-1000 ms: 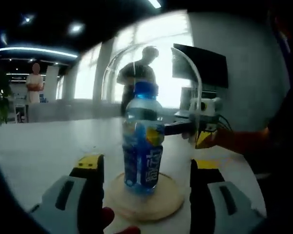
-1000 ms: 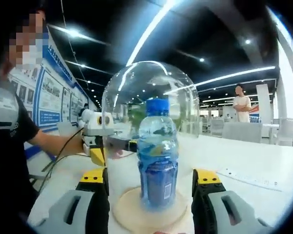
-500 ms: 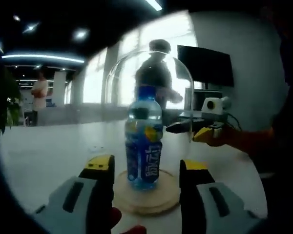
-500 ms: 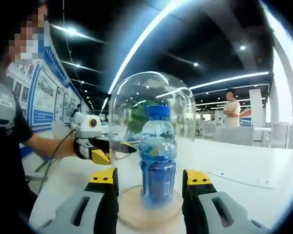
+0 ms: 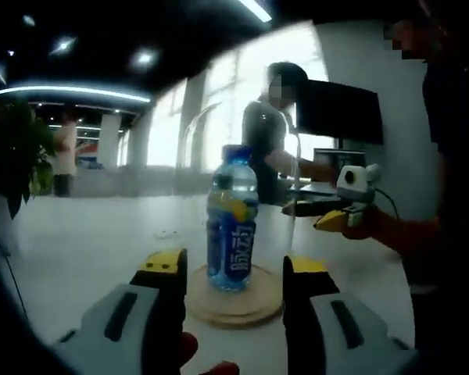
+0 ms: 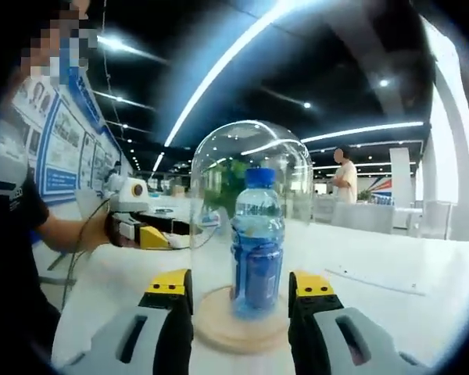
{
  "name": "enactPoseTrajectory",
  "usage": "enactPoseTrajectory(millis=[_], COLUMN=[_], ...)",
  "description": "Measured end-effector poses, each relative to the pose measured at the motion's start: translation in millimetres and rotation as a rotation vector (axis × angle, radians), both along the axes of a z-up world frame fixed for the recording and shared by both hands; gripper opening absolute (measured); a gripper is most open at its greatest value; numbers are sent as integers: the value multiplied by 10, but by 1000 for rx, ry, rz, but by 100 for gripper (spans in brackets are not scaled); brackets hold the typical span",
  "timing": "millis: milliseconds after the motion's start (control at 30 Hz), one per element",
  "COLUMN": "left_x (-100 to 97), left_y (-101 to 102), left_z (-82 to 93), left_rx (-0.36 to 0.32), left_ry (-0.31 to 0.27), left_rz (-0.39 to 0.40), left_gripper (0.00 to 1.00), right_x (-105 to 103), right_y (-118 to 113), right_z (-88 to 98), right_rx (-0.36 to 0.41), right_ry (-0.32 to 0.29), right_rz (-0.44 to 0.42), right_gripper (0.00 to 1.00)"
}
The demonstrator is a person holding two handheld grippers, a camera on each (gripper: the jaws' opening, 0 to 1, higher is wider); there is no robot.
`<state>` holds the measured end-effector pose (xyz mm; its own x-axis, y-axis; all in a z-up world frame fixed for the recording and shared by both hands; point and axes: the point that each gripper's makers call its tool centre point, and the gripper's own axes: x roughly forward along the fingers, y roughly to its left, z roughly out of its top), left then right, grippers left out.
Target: Open the cover put in the Mizone put the cover back on
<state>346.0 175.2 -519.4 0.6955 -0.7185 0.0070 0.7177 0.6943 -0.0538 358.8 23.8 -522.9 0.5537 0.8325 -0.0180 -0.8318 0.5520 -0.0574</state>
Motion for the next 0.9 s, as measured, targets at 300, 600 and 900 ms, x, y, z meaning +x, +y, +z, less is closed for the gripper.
enactPoseTrajectory(millis=[300,600,900], left_x=[-151,-162,-266], left_y=[105,299,320], left_z=[-119,-352,-312], left_rx=[41,4,6], left_ry=[-12,67,20], left_rz=[42,125,134], left_gripper=[37,28,25], right_x=[-170,-242,-235], right_y=[-99,-231,-362], right_z=[-6,-39,-85], right_rx=[19,59,76], right_ry=[-1,18,32], right_rz=[-21,-60,-108], right_gripper=[38,34,32])
